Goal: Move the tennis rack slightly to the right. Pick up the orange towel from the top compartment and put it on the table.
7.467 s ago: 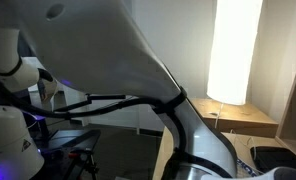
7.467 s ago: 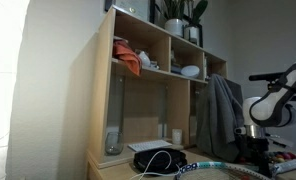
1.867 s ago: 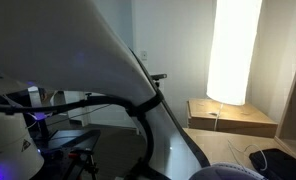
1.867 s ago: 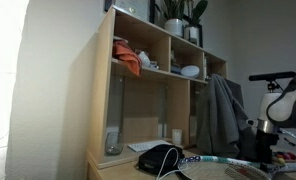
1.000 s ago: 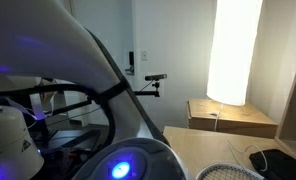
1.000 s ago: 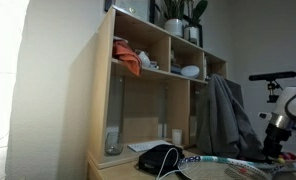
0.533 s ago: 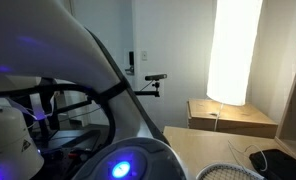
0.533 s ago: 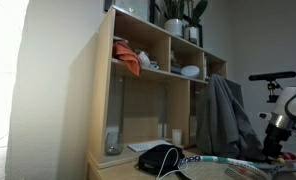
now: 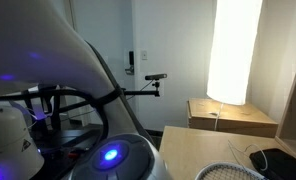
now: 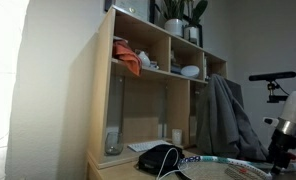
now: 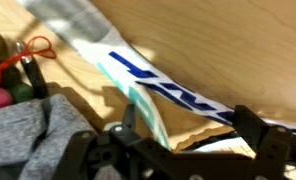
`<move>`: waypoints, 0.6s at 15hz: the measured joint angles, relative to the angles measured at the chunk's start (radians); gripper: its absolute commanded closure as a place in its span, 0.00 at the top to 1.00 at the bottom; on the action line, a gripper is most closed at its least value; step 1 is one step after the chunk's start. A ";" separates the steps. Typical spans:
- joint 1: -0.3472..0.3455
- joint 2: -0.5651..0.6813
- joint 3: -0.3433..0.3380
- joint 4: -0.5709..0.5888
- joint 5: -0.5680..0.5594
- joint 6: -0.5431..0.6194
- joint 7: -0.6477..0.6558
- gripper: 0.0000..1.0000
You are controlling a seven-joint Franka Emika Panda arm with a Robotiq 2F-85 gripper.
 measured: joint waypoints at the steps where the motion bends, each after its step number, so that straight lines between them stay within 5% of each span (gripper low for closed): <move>1: 0.017 -0.004 -0.010 -0.032 -0.022 0.042 0.020 1.00; 6: 0.216 -0.033 -0.175 -0.195 -0.122 0.269 0.135 1.00; 9: 0.360 -0.099 -0.283 -0.239 -0.145 0.275 0.166 1.00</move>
